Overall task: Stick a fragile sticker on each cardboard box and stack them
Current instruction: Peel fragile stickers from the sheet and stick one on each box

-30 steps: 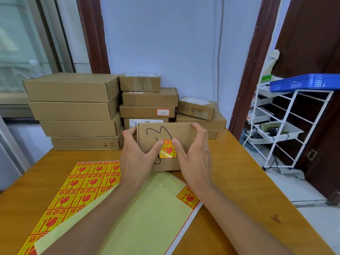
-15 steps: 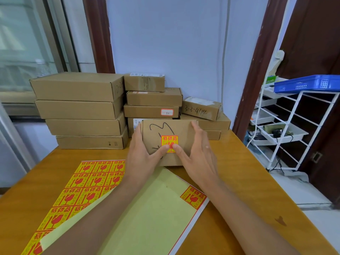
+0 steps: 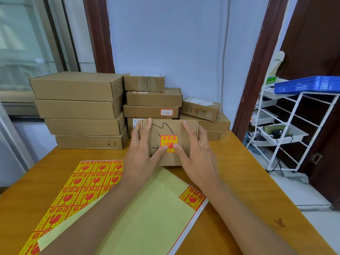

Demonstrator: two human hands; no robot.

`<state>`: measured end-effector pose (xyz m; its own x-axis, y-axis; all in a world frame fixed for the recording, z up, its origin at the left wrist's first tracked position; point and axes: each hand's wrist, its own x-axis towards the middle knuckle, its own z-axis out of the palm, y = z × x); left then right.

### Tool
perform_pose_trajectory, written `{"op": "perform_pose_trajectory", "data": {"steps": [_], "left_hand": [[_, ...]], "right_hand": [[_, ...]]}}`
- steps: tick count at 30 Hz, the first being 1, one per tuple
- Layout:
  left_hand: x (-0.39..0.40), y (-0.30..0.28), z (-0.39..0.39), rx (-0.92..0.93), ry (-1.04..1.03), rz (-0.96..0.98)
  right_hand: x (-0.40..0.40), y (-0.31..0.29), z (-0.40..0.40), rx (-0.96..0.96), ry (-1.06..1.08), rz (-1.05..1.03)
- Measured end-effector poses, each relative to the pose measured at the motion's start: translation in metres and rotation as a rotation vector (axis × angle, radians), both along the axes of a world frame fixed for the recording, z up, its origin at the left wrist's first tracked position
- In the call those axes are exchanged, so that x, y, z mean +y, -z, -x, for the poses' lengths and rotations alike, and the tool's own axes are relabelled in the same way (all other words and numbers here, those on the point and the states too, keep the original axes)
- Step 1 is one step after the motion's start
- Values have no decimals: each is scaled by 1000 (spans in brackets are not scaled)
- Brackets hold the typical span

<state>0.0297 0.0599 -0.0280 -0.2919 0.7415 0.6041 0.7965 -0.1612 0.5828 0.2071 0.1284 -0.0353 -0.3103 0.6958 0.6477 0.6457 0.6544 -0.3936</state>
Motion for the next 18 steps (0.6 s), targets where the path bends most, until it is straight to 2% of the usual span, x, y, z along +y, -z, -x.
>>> {"op": "perform_pose_trajectory", "data": {"steps": [12,18], "left_hand": [[0,1,3,-8,22,6],[1,2,1,-17,-41,37]], "right_hand": [[-1,-1,-3,-64,-4,1],[0,-2,-2,-77,-18,0]]}}
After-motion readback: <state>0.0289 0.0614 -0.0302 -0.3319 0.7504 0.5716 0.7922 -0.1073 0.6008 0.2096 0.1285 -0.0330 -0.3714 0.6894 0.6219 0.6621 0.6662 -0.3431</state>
